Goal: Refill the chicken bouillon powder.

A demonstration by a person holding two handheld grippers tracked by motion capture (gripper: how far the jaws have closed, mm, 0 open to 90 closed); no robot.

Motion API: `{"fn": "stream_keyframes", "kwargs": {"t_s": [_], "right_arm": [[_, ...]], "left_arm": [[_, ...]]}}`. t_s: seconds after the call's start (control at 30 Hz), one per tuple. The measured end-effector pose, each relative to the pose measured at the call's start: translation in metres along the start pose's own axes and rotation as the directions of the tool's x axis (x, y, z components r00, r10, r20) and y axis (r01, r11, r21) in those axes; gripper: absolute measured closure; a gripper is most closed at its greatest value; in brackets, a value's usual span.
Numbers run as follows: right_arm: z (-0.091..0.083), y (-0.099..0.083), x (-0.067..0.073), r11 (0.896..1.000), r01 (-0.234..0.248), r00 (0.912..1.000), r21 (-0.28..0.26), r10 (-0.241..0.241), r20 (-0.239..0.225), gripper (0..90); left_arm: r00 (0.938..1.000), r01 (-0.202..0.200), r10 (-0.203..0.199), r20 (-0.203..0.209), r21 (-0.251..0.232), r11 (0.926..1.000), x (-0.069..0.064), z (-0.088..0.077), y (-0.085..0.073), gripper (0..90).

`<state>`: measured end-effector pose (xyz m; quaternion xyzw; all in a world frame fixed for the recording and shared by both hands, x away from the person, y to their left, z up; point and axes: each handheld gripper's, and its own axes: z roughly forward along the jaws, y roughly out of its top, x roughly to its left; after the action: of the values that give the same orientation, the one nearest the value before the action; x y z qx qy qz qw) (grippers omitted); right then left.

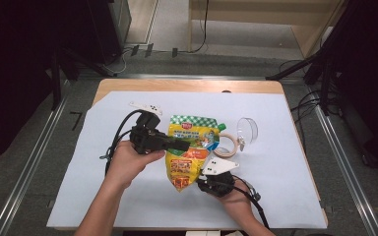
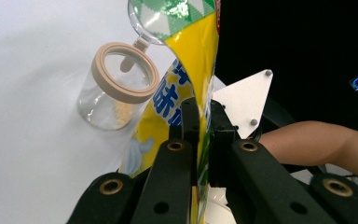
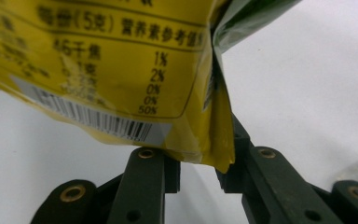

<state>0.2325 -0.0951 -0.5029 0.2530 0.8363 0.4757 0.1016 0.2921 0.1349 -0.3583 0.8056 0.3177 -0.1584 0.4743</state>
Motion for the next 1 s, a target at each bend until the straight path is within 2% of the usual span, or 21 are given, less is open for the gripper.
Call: {"fn": "stream_keyframes", "kwargs": {"t_s": [0.17, 0.37, 0.77, 0.87, 1.0], "right_arm": [[-0.001, 0.001, 0.002, 1.0, -0.003, 0.9999, 0.01, 0.003, -0.011, 75.7], [-0.001, 0.002, 0.006, 1.0, 0.007, 0.9997, 0.014, -0.007, -0.021, 75.7], [-0.003, 0.003, 0.015, 1.0, 0.02, 0.9985, 0.012, -0.02, -0.051, 77.4], [-0.005, 0.004, 0.016, 1.0, 0.022, 0.998, 0.004, -0.022, -0.059, 77.7], [-0.006, 0.004, 0.019, 1.0, 0.031, 0.9972, 0.004, -0.031, -0.068, 78.1]], "left_arm": [[0.9998, 0.005, -0.005, -0.017, -0.007, 1.0, 0.0, 0.002, 0.0, 89.1], [0.9988, -0.007, 0.007, -0.049, -0.013, 0.9999, -0.002, 0.003, 0.001, 88.2], [0.9924, -0.036, 0.034, -0.118, -0.015, 0.9993, -0.007, 0.013, 0.003, 84.5], [0.9922, -0.041, 0.037, -0.119, -0.027, 0.9988, -0.008, 0.017, 0.004, 83.7], [0.9904, -0.054, 0.051, -0.128, -0.017, 0.9984, -0.009, 0.021, 0.004, 82.6]]}}
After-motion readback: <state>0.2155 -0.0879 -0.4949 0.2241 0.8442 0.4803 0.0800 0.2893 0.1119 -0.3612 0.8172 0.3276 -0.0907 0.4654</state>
